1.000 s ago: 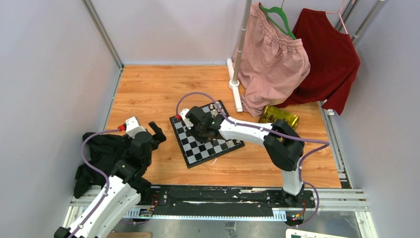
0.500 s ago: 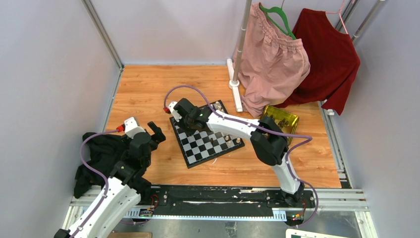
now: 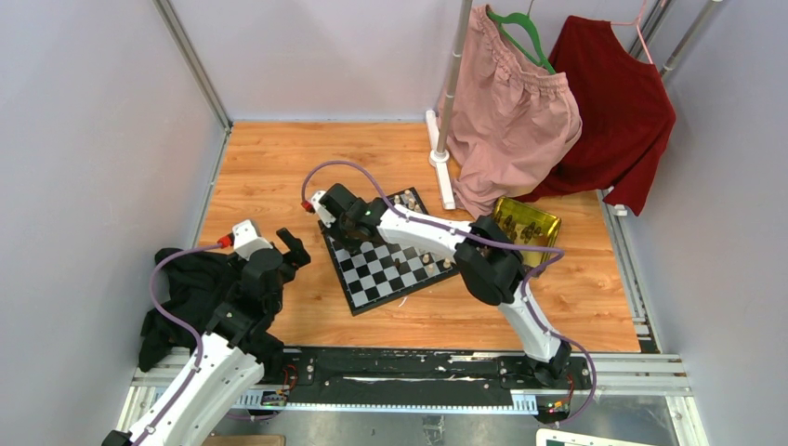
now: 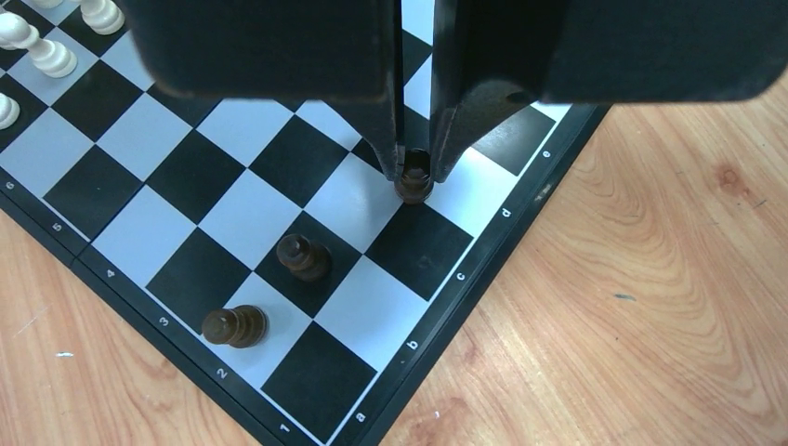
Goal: Set up the chess pieces on the board
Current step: Place the chess piece on the chessboard.
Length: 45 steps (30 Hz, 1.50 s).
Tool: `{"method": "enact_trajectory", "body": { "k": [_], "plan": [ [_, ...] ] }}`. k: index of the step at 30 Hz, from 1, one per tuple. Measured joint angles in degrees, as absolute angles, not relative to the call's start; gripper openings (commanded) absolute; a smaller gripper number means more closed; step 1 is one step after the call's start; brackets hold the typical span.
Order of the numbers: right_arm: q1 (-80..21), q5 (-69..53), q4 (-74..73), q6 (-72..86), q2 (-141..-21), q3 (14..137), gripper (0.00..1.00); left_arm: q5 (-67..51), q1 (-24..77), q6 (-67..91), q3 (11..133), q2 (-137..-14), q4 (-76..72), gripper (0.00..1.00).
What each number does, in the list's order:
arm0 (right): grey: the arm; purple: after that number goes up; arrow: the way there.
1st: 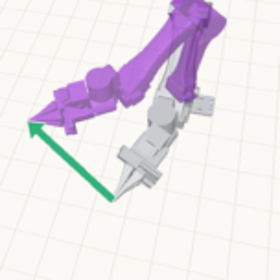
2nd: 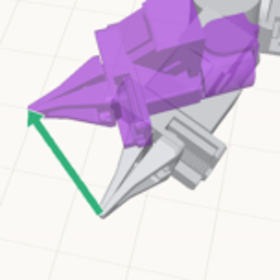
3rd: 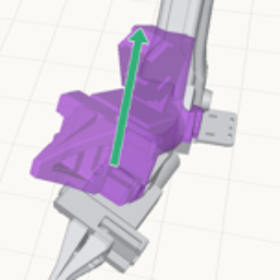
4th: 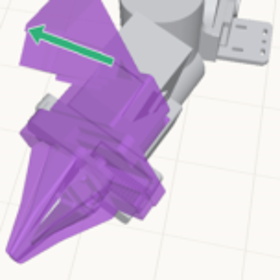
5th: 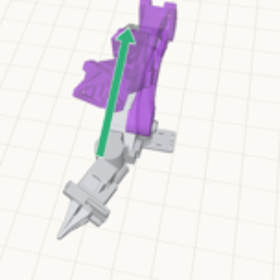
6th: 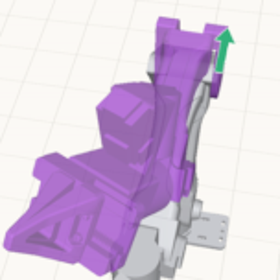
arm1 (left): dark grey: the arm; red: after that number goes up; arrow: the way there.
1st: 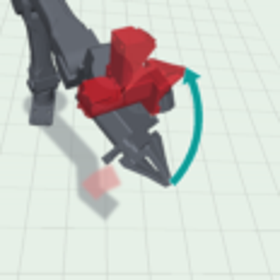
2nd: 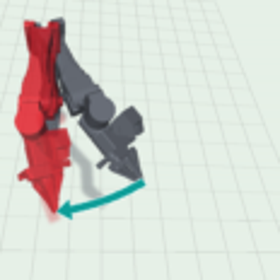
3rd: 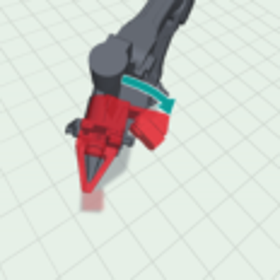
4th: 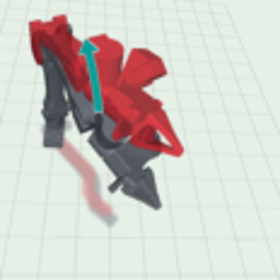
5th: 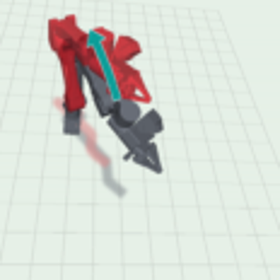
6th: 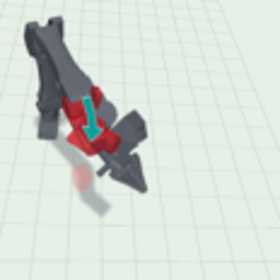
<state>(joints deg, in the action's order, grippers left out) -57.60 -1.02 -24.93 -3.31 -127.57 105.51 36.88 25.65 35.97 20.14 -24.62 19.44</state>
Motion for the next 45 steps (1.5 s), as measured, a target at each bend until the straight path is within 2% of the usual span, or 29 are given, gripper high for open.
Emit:
{"method": "enact_trajectory", "body": {
  "k": [28, 31, 37, 41, 45],
  "plan": [
    [-55.05, -1.06, -25.1, -4.14, -129.45, 108.07, 0.0, 36.86, 25.65, 35.97, 18.79, -24.56, 19.35, 1.0],
    [-54.96, -1.06, -25.1, -4.14, -129.45, 108.07, 0.06, 36.86, 25.65, 35.97, 18.57, -24.56, 19.38, 1.0],
    [-54.96, -1.37, -25.1, -4.4, -129.45, 108.07, 0.3, 36.86, 25.65, 35.97, 18.26, -24.56, 19.38, 1.0],
    [-54.96, -1.87, -25.19, -4.84, -129.45, 108.07, 0.37, 36.86, 25.65, 35.97, 18.26, -24.56, 19.38, 1.0],
    [-54.96, -2.2, -25.23, -5.19, -129.45, 108.05, 0.38, 36.86, 25.65, 35.97, 18.26, -24.56, 19.38, 1.0]
  ]
}}
